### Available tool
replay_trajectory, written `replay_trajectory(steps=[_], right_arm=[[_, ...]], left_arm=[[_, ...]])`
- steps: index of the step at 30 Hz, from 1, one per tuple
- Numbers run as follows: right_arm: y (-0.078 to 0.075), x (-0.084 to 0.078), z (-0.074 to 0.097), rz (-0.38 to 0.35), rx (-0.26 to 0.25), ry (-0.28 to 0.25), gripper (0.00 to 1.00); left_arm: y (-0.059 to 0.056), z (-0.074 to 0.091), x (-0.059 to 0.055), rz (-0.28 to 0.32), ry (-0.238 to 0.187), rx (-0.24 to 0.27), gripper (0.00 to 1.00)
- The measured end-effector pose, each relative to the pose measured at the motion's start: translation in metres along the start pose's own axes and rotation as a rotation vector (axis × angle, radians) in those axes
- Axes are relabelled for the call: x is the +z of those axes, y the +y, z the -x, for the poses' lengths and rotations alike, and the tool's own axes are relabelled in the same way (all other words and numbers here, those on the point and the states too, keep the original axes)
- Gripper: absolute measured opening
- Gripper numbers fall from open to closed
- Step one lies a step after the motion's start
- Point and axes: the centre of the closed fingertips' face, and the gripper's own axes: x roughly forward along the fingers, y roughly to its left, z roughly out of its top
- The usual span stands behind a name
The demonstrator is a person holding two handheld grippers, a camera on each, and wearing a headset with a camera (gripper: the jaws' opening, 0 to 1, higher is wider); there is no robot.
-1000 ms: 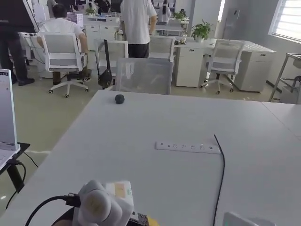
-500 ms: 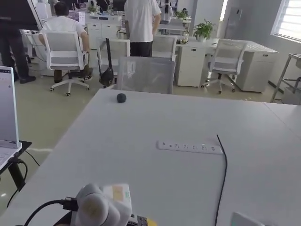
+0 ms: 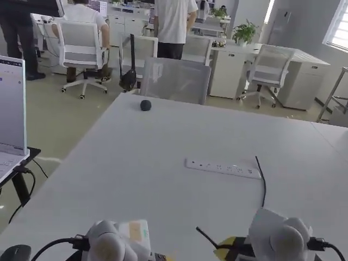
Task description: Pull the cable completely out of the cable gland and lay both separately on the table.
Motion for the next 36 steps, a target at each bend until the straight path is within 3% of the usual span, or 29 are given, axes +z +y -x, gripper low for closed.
replay_trajectory(steps=[4,7,11,15,19,22,24,26,29,31,36], right_arm=[[-0.012,0.028,-0.022,-0.042,-0.012,-0.033,0.0],[-0.019,0.044,-0.042,-0.068,-0.02,-0.046,0.0],[-0.022,0.062,-0.07,-0.075,-0.021,-0.063,0.0],[-0.017,0.065,-0.103,-0.064,0.0,-0.036,0.0],[-0.006,0.066,-0.13,-0.026,0.038,-0.001,0.0],[0.0,0.06,-0.153,-0.003,0.072,0.052,0.0],[0.005,0.056,-0.163,0.014,0.104,0.097,0.0],[0.007,0.064,-0.177,0.056,0.117,0.092,0.0],[0.009,0.069,-0.192,0.05,0.141,0.103,0.0],[0.01,0.056,-0.203,0.05,0.164,0.176,0.0],[0.015,0.055,-0.222,0.106,0.173,0.189,0.0]], left_arm=[[0.009,0.001,-0.023,0.01,0.012,0.021,0.15],[0.014,0.002,-0.034,0.035,-0.012,0.022,0.15],[0.031,0.003,-0.054,0.062,-0.016,0.061,0.16],[0.044,0.003,-0.077,0.1,-0.011,0.089,0.16],[0.048,-0.001,-0.105,0.1,0.036,0.09,0.16],[0.049,-0.003,-0.118,0.048,0.068,0.098,0.16],[0.05,-0.005,-0.125,0.058,0.067,0.094,0.16],[0.052,-0.006,-0.125,0.087,0.045,0.095,0.16],[0.055,-0.007,-0.124,0.085,0.028,0.101,0.16],[0.06,-0.009,-0.123,0.093,0.008,0.11,0.16],[0.07,-0.01,-0.125,0.104,-0.004,0.129,0.16]])
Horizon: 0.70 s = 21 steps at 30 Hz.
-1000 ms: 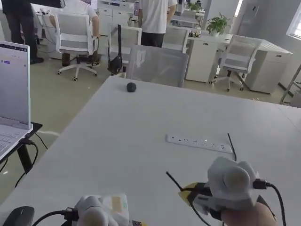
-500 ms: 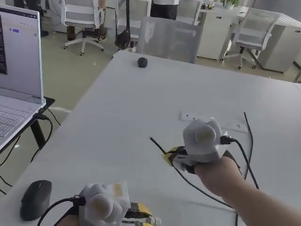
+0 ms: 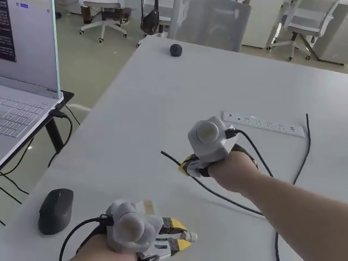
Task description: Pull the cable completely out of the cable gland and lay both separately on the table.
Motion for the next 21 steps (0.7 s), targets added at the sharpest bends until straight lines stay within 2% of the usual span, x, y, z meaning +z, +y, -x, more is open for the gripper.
replay_trajectory(steps=[7,11,21], right_arm=[[0.005,-0.007,-0.011,0.015,0.008,0.034,0.0],[0.005,-0.008,-0.013,0.008,0.009,0.041,0.0],[0.009,-0.013,-0.022,-0.01,0.016,0.069,0.0]], left_arm=[[0.007,0.002,-0.007,0.012,0.005,0.021,0.16],[0.01,0.0,-0.015,0.024,0.012,0.025,0.16],[0.008,-0.002,-0.023,0.039,0.018,0.022,0.16]])
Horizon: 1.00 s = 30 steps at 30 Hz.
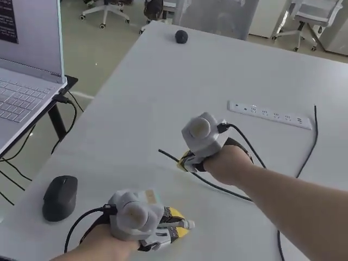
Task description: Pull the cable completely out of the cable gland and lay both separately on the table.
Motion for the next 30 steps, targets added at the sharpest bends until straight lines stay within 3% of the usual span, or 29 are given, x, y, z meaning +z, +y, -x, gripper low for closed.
replay_trajectory(steps=[5,14,18,19,24,30], right_arm=[[0.01,-0.006,-0.007,-0.009,0.013,0.025,0.0],[0.016,-0.01,-0.012,0.001,0.022,0.051,0.0],[0.024,-0.018,-0.016,0.021,0.032,0.093,0.0],[0.022,-0.014,-0.016,0.054,0.03,0.073,0.0],[0.021,-0.015,-0.016,0.026,0.024,0.082,0.0],[0.023,-0.015,-0.017,0.065,0.024,0.087,0.01]], left_arm=[[-0.001,0.001,-0.002,0.001,-0.001,-0.001,0.16],[-0.002,0.001,-0.005,-0.027,0.015,0.003,0.16],[-0.002,0.001,-0.005,-0.037,0.025,0.004,0.16],[-0.002,0.001,-0.005,-0.041,0.028,0.004,0.16],[-0.004,0.0,-0.006,-0.058,0.043,0.006,0.16],[-0.005,0.0,-0.011,-0.074,0.061,0.0,0.16]])
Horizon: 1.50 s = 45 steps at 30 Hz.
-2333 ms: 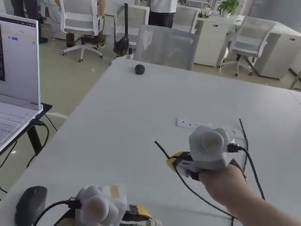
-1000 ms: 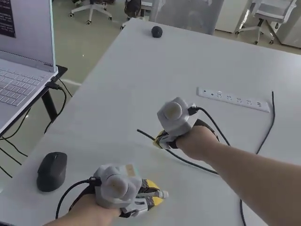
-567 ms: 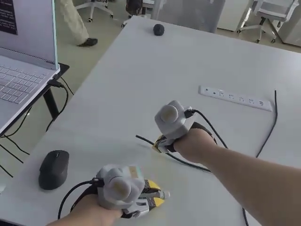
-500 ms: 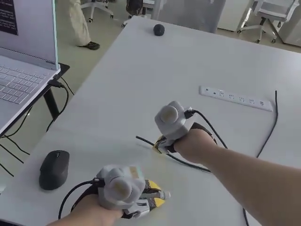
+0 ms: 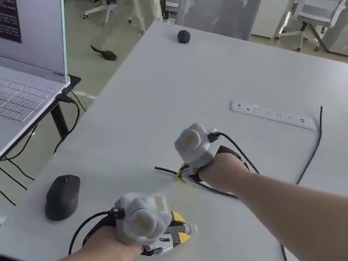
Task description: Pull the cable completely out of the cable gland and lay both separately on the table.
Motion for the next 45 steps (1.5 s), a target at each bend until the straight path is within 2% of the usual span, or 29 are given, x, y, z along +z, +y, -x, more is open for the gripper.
replay_trajectory(steps=[8,15,17,20,21,26,29,32,34,37,42,45], right_arm=[[0.0,0.002,-0.001,0.007,-0.006,0.002,0.02],[-0.001,0.001,0.0,0.008,0.001,0.003,0.03],[-0.005,0.001,0.0,0.011,-0.023,0.0,0.07],[-0.01,0.002,0.002,0.008,-0.046,-0.009,0.24],[-0.014,0.004,0.005,0.024,-0.07,-0.025,0.28],[-0.027,0.01,0.016,0.003,-0.113,-0.069,0.31],[-0.032,0.014,0.027,-0.03,-0.12,-0.111,0.33],[-0.037,0.013,0.042,-0.034,-0.135,-0.142,0.34],[-0.041,0.013,0.056,-0.063,-0.149,-0.181,0.36],[-0.043,0.014,0.077,-0.121,-0.157,-0.261,0.37],[-0.041,0.009,0.109,-0.12,-0.174,-0.322,0.41],[-0.041,0.005,0.129,-0.123,-0.185,-0.363,0.43]], left_arm=[[0.002,-0.001,-0.005,0.017,0.021,0.005,0.16],[-0.001,-0.002,-0.002,0.017,0.028,0.005,0.16],[-0.001,-0.003,-0.003,0.022,0.034,0.009,0.16],[-0.001,-0.003,0.001,0.041,0.022,0.012,0.17],[-0.001,-0.003,0.002,0.042,0.02,0.014,0.19],[0.006,-0.003,0.005,0.062,0.019,0.045,0.26],[0.006,-0.003,0.005,0.065,0.022,0.049,0.28],[0.006,-0.001,0.007,0.077,0.022,0.055,0.31],[0.006,0.002,0.008,0.082,0.021,0.066,0.34],[0.004,0.008,0.011,0.124,0.005,0.091,0.38],[-0.001,0.018,0.015,0.179,-0.017,0.107,0.41],[0.003,0.023,0.019,0.205,-0.029,0.131,0.42]])
